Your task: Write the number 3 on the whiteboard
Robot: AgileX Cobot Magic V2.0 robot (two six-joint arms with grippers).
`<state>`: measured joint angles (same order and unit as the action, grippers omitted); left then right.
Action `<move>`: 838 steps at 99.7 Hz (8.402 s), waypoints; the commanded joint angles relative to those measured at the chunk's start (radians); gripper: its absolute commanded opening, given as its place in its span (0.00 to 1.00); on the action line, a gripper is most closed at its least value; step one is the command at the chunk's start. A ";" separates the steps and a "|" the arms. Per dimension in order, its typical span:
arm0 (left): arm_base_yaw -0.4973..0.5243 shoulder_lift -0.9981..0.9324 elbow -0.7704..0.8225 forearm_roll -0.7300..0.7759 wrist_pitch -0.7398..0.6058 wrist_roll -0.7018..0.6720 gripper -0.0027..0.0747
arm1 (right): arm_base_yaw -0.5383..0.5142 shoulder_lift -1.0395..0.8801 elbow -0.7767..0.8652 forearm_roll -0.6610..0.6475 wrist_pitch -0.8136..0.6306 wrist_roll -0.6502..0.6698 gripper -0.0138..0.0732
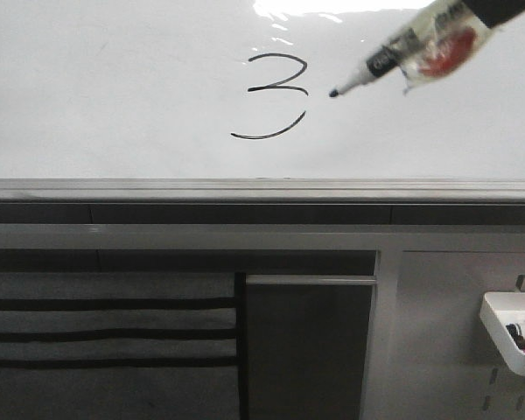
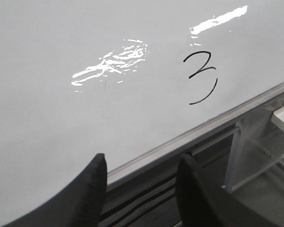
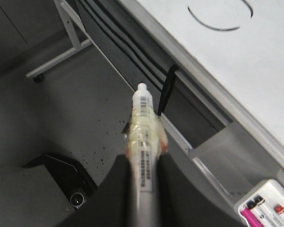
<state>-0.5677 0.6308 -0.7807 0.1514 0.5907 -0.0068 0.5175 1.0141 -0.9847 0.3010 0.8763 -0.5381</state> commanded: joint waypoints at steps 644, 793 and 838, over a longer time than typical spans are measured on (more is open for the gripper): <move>0.306 0.191 -0.183 -0.675 0.212 0.639 0.51 | 0.085 -0.209 0.000 0.007 -0.112 0.000 0.56; 0.558 -0.533 0.565 -0.429 -0.543 0.370 0.01 | 0.085 -0.209 0.000 0.007 -0.103 0.000 0.07; 0.547 -0.668 0.790 -0.151 -0.697 0.068 0.01 | 0.085 -0.209 0.000 0.007 -0.105 0.000 0.07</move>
<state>-0.0140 -0.0063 0.0068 -0.0091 -0.0330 0.0770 0.6085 0.8130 -0.9601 0.2973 0.8302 -0.5384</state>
